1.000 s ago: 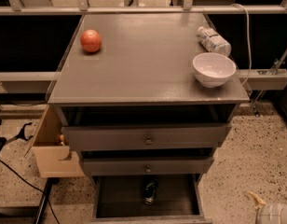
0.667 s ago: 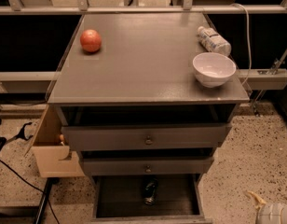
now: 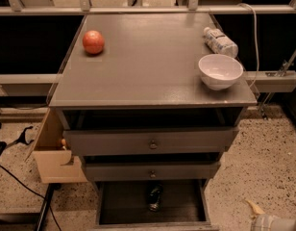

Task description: Close bottom drawer

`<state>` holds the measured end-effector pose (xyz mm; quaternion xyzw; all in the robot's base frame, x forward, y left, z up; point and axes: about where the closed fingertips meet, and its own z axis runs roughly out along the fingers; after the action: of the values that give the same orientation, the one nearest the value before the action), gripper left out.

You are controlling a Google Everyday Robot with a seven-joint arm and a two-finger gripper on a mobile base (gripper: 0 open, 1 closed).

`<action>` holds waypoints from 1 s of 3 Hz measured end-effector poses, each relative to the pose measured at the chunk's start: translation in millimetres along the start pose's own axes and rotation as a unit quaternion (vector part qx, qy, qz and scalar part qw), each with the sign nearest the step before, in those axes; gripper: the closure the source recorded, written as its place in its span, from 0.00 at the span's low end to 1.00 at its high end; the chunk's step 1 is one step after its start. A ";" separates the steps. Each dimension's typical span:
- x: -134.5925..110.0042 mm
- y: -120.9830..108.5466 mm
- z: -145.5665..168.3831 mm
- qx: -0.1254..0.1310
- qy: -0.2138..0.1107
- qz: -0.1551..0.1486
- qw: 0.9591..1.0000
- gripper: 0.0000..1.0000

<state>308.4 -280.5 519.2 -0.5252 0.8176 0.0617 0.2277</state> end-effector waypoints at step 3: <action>100.2 12.0 148.6 -0.042 -0.015 0.051 0.998 0.00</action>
Offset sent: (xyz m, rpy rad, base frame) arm 0.0125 -0.0181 -0.1651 0.0812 0.0246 -0.0197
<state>309.0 -307.9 341.7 -0.4907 0.8365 0.1155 0.2147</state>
